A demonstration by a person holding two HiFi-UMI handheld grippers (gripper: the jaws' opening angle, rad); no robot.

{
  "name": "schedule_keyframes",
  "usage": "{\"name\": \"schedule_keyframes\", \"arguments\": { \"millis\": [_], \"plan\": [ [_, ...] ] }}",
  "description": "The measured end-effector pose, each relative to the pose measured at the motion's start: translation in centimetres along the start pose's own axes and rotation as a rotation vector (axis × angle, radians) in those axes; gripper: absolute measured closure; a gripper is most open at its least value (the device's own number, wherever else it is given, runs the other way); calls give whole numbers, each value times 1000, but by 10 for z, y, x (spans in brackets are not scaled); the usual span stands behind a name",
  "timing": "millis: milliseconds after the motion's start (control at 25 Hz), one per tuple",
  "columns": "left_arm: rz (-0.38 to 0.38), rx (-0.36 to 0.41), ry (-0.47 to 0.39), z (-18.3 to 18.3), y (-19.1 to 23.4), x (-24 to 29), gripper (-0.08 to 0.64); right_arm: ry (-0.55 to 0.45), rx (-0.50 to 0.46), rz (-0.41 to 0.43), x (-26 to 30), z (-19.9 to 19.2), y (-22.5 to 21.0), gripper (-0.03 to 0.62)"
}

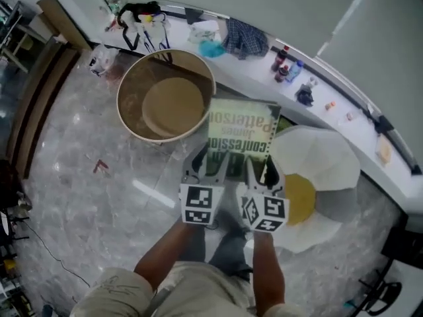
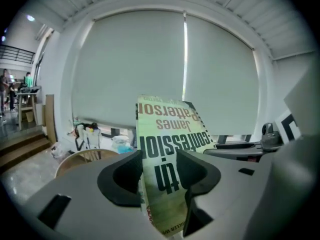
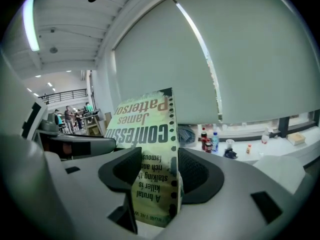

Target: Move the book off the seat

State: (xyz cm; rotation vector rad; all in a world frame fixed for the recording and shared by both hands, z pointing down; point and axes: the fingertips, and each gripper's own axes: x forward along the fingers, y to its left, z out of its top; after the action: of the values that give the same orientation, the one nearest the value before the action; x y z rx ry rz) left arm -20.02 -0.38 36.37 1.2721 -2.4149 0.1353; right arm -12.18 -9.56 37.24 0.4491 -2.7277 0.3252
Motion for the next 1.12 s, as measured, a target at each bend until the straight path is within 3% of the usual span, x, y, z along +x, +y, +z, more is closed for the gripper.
{"name": "schedule_keyframes", "arguments": {
  "millis": [320,560,800,1120],
  "plan": [
    [171,-32,-97,63,166,-63,339,-49,-75,177,69,68,165,354],
    [264,-68,-152,90,244,-99,341,-78,-138,268,97,103,249,354],
    [324,-77,-179,110,284,-110,341,-96,-165,332,119,125,287,354],
    [379,-75,-168,128,327,-57,339,-83,-163,388,195,143,290,356]
  ]
}}
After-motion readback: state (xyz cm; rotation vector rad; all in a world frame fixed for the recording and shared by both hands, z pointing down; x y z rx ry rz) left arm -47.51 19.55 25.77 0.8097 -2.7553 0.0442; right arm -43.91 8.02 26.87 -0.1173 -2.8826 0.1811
